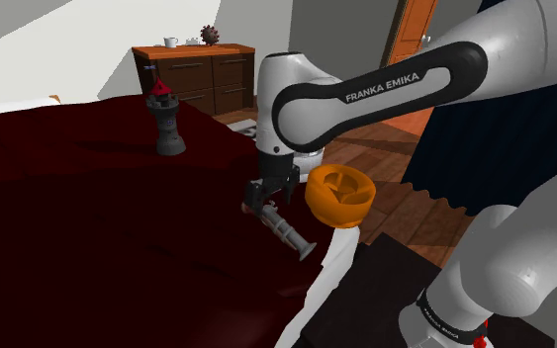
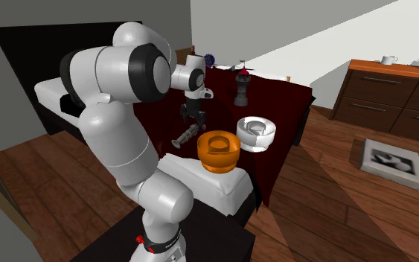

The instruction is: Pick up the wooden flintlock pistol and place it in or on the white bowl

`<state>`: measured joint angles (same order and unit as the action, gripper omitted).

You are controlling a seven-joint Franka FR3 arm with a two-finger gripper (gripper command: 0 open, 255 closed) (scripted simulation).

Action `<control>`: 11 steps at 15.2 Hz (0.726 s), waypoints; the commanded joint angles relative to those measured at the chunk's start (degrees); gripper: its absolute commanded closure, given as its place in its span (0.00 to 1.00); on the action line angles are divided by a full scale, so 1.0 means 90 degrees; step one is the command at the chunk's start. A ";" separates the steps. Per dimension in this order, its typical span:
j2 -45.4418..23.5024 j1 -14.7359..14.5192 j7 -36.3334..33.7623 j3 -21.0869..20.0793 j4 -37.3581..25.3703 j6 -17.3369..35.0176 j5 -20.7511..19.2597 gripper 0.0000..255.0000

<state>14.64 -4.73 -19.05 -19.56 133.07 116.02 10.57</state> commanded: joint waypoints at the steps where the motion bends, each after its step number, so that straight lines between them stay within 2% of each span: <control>1: -0.0052 -0.0009 -0.0009 -0.0025 0.0113 0.0169 0.0005 0.00; 10: -0.0103 -0.0015 -0.0014 -0.0043 0.0205 0.0311 0.0007 0.00; 11: -0.0103 -0.0015 -0.0014 -0.0043 0.0205 0.0311 0.0007 1.00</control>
<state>13.71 -4.87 -19.18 -19.95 134.91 118.82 10.63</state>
